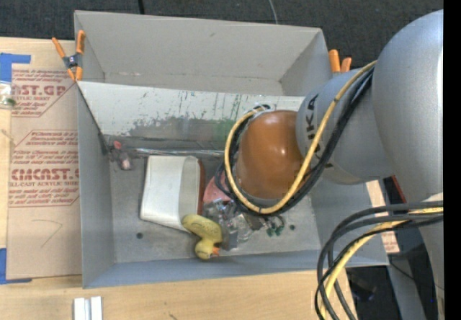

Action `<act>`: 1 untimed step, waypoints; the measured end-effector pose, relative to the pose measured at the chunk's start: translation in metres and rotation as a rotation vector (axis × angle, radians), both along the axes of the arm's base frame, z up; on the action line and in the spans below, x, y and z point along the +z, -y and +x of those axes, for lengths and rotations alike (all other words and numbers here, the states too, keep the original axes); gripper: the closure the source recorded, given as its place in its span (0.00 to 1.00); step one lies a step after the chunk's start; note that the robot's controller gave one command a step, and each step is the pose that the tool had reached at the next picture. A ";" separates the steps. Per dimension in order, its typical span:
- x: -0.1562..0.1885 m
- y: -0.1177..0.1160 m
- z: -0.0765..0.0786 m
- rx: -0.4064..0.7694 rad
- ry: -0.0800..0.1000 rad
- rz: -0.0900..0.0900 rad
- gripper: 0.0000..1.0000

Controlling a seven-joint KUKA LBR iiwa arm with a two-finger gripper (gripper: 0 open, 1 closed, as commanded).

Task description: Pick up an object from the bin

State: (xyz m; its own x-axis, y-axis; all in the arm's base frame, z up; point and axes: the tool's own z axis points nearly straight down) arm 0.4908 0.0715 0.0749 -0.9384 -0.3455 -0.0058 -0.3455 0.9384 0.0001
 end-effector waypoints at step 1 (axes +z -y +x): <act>0.045 -0.004 -0.002 -0.016 -0.008 -0.001 1.00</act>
Offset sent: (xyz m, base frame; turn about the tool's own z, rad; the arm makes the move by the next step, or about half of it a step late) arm 0.0328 -0.0025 0.1068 -0.0549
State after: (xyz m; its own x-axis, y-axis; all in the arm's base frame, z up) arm 0.4887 0.0759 0.1196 -0.9439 -0.3302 0.0019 -0.3302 0.9439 0.0021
